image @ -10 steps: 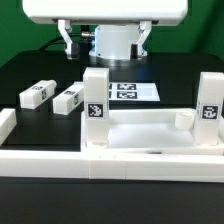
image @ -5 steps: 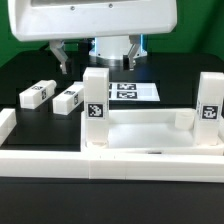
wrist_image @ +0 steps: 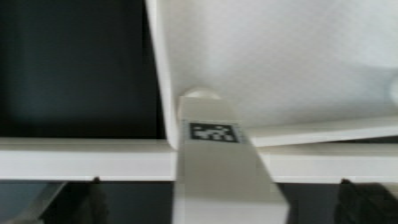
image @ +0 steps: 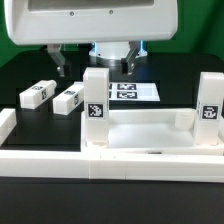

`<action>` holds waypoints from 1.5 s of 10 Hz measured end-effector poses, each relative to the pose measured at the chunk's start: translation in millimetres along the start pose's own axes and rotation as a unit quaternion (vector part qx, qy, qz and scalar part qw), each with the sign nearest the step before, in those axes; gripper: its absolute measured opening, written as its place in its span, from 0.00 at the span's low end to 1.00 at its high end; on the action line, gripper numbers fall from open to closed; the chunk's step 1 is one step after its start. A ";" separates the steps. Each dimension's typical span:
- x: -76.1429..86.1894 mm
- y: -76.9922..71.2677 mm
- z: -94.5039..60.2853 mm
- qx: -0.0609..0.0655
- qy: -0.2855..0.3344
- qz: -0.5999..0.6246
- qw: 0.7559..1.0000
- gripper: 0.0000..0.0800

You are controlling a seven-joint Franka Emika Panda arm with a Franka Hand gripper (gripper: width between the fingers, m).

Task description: Assemble desk

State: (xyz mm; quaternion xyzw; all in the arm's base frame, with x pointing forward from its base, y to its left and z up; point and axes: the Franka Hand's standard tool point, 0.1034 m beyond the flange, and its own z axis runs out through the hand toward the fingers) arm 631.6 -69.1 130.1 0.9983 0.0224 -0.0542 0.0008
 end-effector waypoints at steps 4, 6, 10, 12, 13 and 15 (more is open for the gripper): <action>4.6 6.8 1.9 -0.025 0.006 -0.029 0.999 0.81; 4.7 9.2 2.2 -0.024 0.007 -0.027 0.999 0.81; 4.3 9.1 4.2 -0.024 0.006 -0.026 0.999 0.64; 6.2 1.3 7.7 -0.023 0.010 -0.025 0.999 0.47; 6.8 -1.0 7.8 -0.022 0.011 -0.026 0.999 0.37; 6.9 -0.7 7.9 -0.022 0.012 -0.023 0.999 0.36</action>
Offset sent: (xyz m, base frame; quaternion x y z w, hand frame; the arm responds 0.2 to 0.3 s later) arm 0.0018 -0.0199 -0.0096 0.0225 0.0160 -0.0233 0.9993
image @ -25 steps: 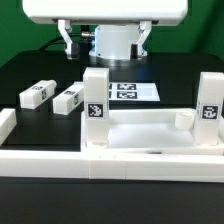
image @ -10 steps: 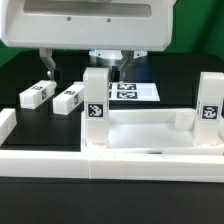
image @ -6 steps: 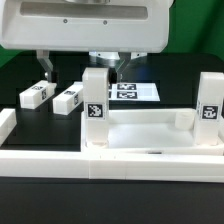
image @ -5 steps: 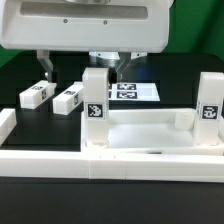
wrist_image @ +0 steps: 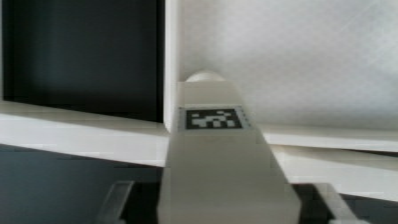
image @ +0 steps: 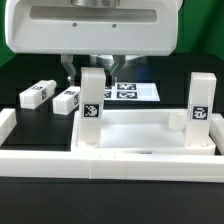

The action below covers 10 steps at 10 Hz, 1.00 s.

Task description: Assemble desk

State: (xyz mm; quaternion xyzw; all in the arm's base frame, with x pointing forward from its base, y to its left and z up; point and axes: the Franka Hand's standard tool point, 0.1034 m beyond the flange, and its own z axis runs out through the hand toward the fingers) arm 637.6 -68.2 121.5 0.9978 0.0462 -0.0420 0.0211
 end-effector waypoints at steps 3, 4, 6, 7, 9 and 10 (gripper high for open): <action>0.1 -0.3 0.0 0.000 0.000 0.036 0.999 0.36; 0.1 -0.3 0.0 0.000 0.000 0.070 0.998 0.36; 0.2 -0.8 0.0 0.001 0.000 0.128 0.992 0.36; 0.2 -1.0 0.0 0.001 0.000 0.160 0.987 0.36; 0.4 -1.9 0.2 0.003 0.000 0.223 0.975 0.36; 0.0 -1.4 0.8 0.010 0.000 0.275 0.961 0.36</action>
Offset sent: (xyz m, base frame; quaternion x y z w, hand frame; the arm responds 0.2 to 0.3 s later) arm 0.0000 0.0000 0.0000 0.0000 0.0000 0.1938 0.9810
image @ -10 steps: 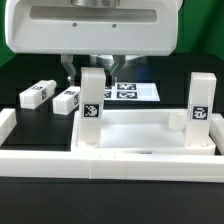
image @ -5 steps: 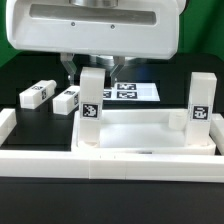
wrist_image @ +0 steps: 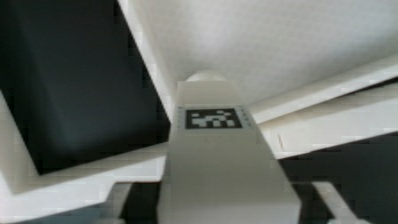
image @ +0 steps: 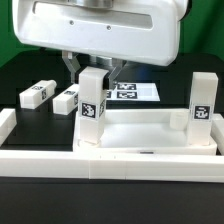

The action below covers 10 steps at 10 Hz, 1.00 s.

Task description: Assemble desk

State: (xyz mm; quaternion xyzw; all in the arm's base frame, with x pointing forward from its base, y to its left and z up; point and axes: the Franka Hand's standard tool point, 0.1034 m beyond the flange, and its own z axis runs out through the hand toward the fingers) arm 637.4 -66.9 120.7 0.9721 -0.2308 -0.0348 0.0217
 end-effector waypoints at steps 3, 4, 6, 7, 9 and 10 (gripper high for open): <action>0.5 -1.2 0.2 0.017 0.002 0.128 0.992 0.36; -0.4 -1.9 0.3 0.027 0.001 0.192 0.981 0.36; -1.8 -6.0 0.0 0.028 0.000 0.235 0.972 0.36; -2.2 -7.3 0.0 0.032 -0.003 0.276 0.961 0.36; -2.3 -7.2 0.1 0.032 -0.005 0.313 0.949 0.36; -2.4 -7.1 0.2 0.032 -0.007 0.350 0.936 0.36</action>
Offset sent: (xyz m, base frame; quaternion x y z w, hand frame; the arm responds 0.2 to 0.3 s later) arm -0.0174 0.0038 -0.0106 0.0593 -0.0053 0.3234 0.9444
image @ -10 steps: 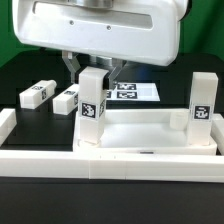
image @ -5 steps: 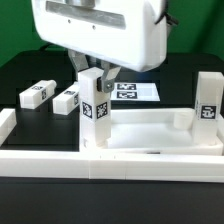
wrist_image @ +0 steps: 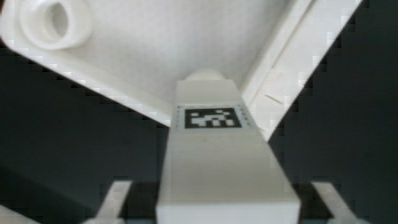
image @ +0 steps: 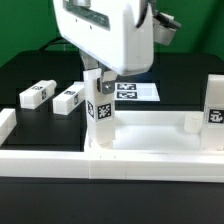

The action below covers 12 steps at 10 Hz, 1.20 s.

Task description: Assemble desk

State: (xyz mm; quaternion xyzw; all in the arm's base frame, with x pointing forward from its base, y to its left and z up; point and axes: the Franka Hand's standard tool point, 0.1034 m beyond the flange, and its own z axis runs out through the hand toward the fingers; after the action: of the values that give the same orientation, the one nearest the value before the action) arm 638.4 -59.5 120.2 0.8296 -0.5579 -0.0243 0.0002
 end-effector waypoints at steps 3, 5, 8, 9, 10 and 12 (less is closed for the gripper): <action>1.1 1.2 0.3 0.006 -0.003 0.093 0.996 0.36; 1.1 4.9 1.1 0.020 -0.004 0.160 0.987 0.36; 0.3 7.7 1.5 0.038 -0.018 0.268 0.963 0.36; -0.3 7.3 1.5 0.039 -0.023 0.284 0.958 0.36; -2.0 6.2 1.5 0.039 -0.027 0.318 0.947 0.36; -3.1 5.9 2.4 0.039 -0.028 0.312 0.949 0.48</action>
Offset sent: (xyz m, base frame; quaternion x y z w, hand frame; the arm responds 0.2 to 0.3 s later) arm -0.0151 -0.0090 -0.0052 0.0347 0.0189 0.2438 0.9690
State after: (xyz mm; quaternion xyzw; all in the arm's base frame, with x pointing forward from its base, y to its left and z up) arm 631.7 -58.7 118.1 0.6125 -0.7891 -0.0246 -0.0405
